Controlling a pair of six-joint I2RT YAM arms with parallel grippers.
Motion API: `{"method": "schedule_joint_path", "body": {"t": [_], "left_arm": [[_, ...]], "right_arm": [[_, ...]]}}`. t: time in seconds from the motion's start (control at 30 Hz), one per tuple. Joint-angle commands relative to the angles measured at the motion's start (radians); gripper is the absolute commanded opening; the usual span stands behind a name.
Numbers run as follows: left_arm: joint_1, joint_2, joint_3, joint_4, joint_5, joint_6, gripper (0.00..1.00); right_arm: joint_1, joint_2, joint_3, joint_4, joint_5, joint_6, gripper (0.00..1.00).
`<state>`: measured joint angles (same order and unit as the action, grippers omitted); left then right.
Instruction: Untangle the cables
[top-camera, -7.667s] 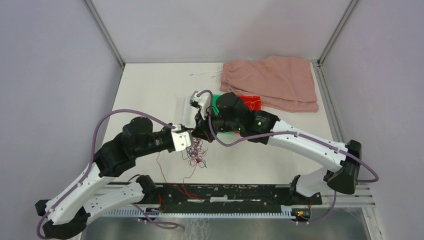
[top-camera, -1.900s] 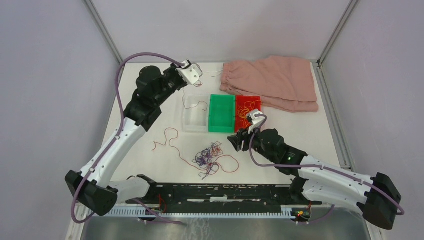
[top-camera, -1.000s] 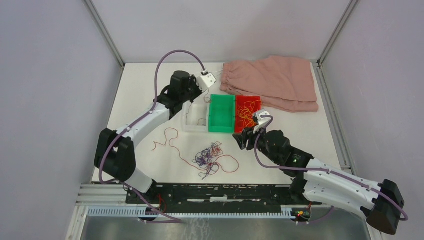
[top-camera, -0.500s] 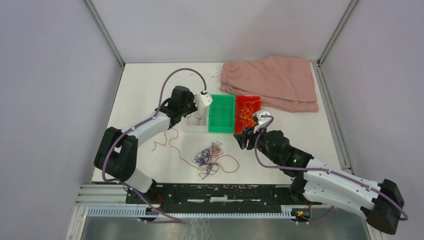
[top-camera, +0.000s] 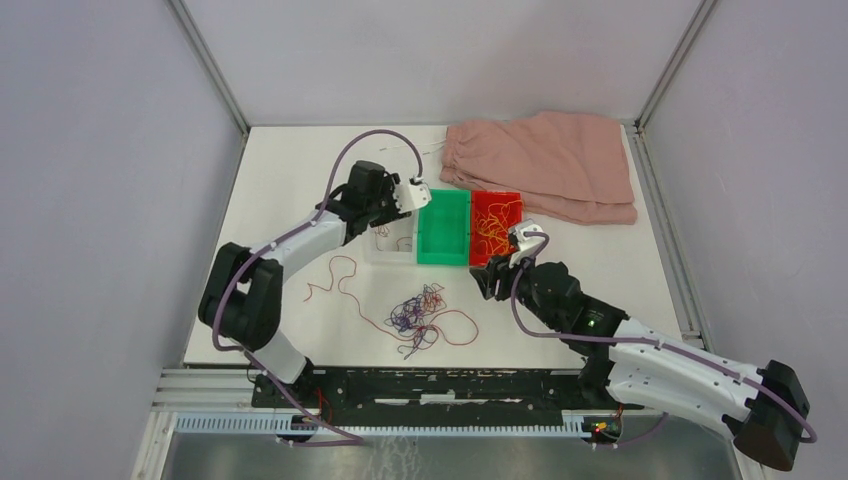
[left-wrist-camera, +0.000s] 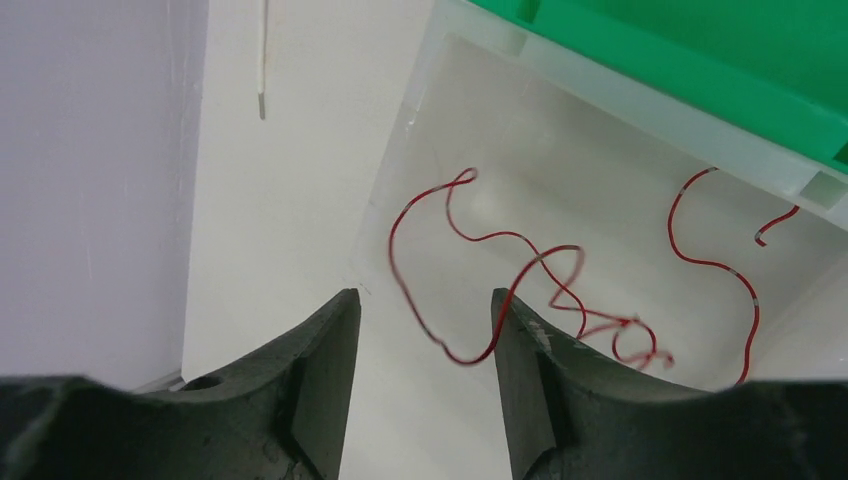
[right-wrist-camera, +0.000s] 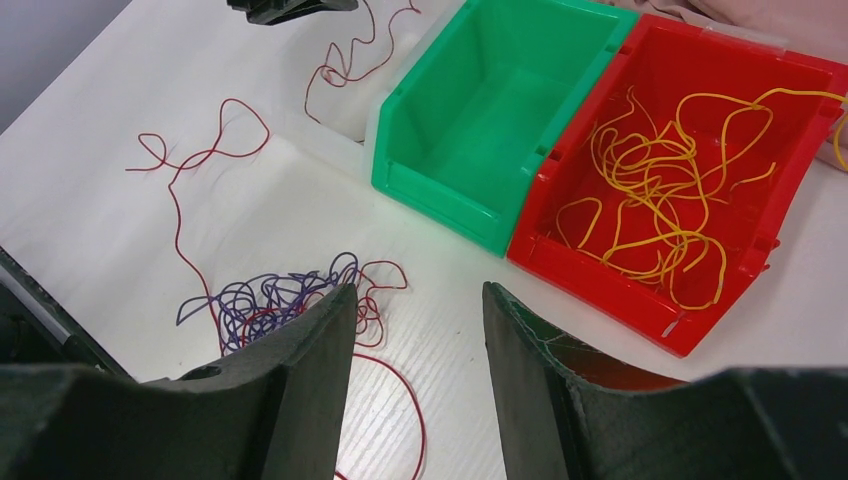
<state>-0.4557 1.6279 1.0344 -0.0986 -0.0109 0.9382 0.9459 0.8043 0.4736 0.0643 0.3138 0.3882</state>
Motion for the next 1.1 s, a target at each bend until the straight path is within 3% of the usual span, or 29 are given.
{"method": "schedule_joint_path", "body": {"t": [0.0,0.13,0.5,0.63,0.8,1.07], "left_arm": [[0.005,-0.055,0.092,-0.120,0.087,0.068,0.63],[0.014,-0.092,0.194,-0.330,0.193,0.079,0.78],[0.045,-0.169,0.375,-0.675,0.468,0.066,0.81],[0.032,-0.266,0.303,-0.794,0.589,0.029,0.80],[0.025,-0.377,0.205,-0.902,0.631,0.003,0.80],[0.026,-0.471,0.134,-0.895,0.599,-0.036,0.79]], "right_arm": [[-0.005,-0.025,0.006,0.009,0.021,-0.001,0.56],[-0.004,-0.032,0.007,0.003,0.019,-0.002,0.56],[-0.005,-0.015,0.014,-0.007,-0.022,0.004,0.58],[-0.005,0.073,0.020,0.008,-0.109,0.020,0.60],[0.006,0.307,0.038,0.033,-0.305,0.043,0.62],[0.039,0.467,0.055,0.134,-0.300,0.080,0.63]]}}
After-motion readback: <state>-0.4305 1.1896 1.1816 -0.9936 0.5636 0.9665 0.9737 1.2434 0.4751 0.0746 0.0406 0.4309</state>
